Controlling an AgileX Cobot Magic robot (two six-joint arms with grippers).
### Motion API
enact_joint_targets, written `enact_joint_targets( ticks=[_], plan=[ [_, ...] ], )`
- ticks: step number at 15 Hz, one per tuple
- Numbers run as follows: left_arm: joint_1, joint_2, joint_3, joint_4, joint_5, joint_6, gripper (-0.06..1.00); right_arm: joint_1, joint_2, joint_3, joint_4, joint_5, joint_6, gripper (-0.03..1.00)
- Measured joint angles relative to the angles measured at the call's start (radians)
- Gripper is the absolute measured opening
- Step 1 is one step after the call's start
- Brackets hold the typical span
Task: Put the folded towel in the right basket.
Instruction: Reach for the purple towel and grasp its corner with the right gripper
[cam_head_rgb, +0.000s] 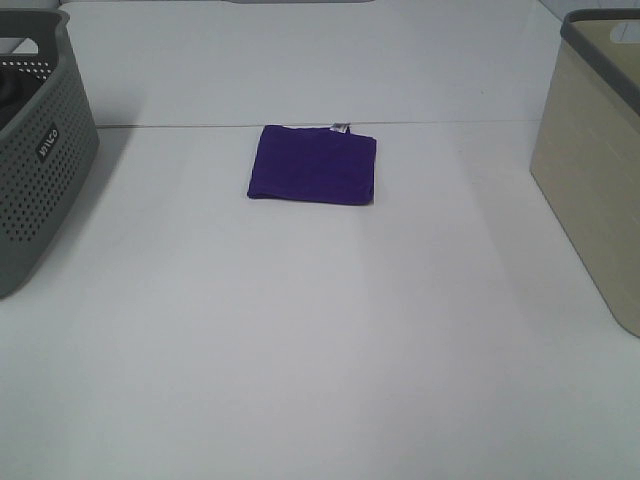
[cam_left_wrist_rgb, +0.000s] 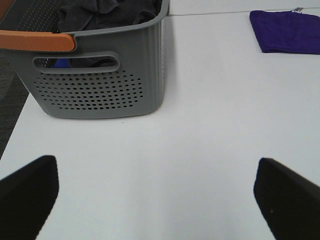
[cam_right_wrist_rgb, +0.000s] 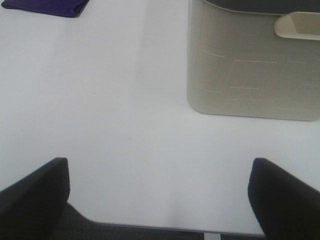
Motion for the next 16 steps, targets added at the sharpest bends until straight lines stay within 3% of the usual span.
enact_joint_targets(
  ticks=[4,6,11,16],
  plan=[
    [0.0,0.0,0.0,0.0,0.0,0.0,0.99,0.0,0.005,-0.001,0.0,0.0,0.001,0.93],
    [0.0,0.0,0.0,0.0,0.0,0.0,0.99,0.0,0.17,-0.074,0.001,0.008,0.022,0.92],
    [0.0,0.0,0.0,0.0,0.0,0.0,0.99,0.0,0.746,-0.499,0.081,0.059,0.026,0.92],
    [0.0,0.0,0.0,0.0,0.0,0.0,0.99,0.0,1.136,-0.8,0.189,0.081,0.026,0.92]
  ],
)
